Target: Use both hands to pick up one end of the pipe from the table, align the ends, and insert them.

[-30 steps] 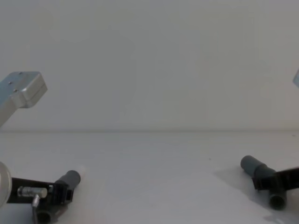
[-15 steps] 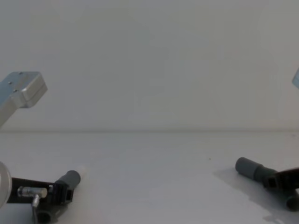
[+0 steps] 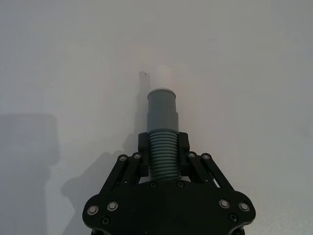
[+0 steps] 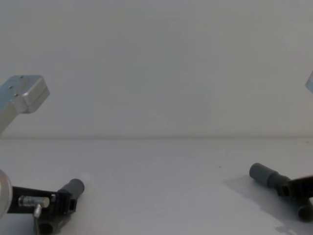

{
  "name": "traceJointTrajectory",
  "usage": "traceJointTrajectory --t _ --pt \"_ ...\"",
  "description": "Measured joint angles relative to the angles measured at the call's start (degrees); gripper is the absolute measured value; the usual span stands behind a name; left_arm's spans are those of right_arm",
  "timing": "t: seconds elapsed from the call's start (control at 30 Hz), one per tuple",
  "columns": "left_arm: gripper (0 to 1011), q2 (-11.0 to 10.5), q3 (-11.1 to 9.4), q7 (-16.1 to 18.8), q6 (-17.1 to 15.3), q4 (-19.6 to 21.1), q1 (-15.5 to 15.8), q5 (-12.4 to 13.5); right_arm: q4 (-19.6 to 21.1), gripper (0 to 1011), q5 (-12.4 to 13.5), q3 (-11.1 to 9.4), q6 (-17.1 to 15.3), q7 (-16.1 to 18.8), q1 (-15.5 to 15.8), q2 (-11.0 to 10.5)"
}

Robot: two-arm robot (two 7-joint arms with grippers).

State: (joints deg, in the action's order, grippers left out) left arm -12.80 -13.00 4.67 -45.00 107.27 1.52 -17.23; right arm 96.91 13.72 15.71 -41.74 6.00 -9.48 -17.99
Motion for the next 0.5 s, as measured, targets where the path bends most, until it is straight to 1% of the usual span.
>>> traceJointTrajectory --t 0.5 --pt "304 0.00 0.00 0.00 0.00 0.00 0.00 0.00 0.00 142 0.00 0.00 -0.05 0.00 0.01 0.00"
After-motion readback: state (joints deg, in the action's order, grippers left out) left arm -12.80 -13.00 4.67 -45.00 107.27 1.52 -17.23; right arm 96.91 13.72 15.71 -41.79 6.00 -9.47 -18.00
